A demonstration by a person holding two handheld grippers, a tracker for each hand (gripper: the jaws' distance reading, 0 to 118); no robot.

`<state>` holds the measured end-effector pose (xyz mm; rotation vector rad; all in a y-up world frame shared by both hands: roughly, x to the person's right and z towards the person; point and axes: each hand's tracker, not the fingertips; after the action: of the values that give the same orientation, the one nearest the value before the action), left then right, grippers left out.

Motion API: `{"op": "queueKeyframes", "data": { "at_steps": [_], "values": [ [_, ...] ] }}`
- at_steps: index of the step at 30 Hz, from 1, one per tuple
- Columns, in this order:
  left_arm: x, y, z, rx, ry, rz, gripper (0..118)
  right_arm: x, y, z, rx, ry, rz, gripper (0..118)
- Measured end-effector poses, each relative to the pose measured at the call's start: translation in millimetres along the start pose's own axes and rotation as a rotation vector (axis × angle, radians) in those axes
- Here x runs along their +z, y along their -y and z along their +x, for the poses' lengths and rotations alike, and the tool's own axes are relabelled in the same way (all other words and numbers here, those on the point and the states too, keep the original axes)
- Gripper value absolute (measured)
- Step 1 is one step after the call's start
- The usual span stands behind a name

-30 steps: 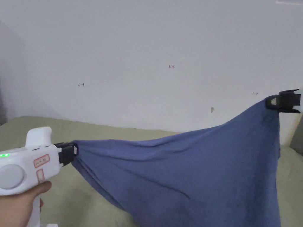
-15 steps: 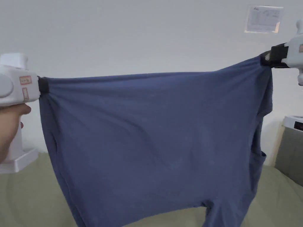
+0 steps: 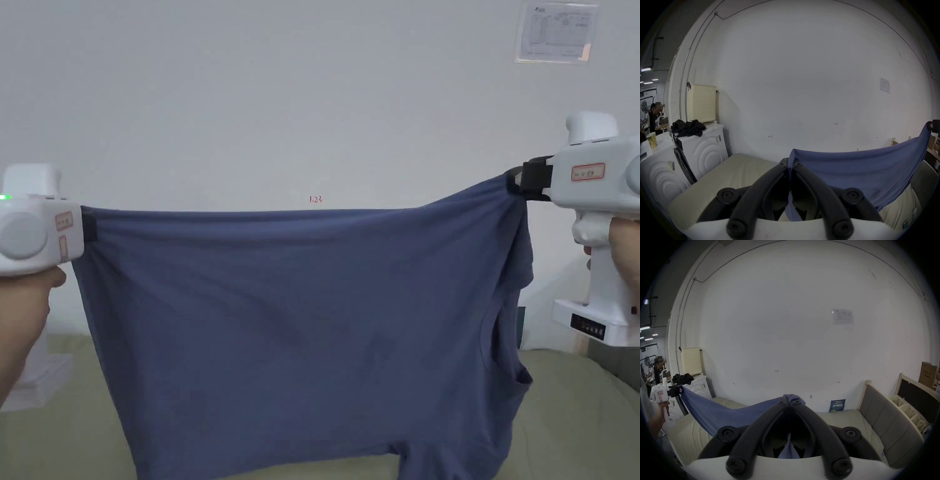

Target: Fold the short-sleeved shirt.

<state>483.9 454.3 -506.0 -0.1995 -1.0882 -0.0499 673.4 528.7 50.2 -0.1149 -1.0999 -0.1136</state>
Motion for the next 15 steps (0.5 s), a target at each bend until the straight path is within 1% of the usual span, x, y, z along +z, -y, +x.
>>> {"op": "queueKeyframes", "data": {
  "at_steps": [3, 6, 7, 8, 9, 11, 15],
  "values": [
    [-3.8, 20.8, 0.0, -0.016, -0.005, 0.009, 0, 1.2, 14.5, 2.6, -0.017, -0.015, -0.008, 1],
    [3.2, 34.3, -3.3, -0.001, 0.011, 0.003, 0, 14.4, 28.8, 3.3, -0.014, -0.024, -0.019, 1],
    [8.0, 38.6, -4.3, -0.005, 0.016, 0.001, 0, 21.0, 33.8, 4.2, -0.023, -0.031, -0.023, 1],
    [12.9, 42.8, -5.1, -0.013, 0.019, -0.005, 0, 28.2, 39.1, 5.6, -0.049, -0.058, -0.031, 1],
    [19.5, 47.3, -6.2, -0.019, 0.021, -0.008, 0, 37.1, 45.5, 6.3, -0.071, -0.076, -0.032, 1],
    [36.9, 59.2, -8.9, -0.038, 0.028, -0.021, 0, 61.1, 58.1, 2.9, -0.062, -0.075, -0.036, 1],
    [87.6, 87.8, -19.6, -0.014, 0.056, -0.062, 0, 120.5, 87.6, -4.7, -0.098, -0.108, -0.052, 1]
  ]
}}
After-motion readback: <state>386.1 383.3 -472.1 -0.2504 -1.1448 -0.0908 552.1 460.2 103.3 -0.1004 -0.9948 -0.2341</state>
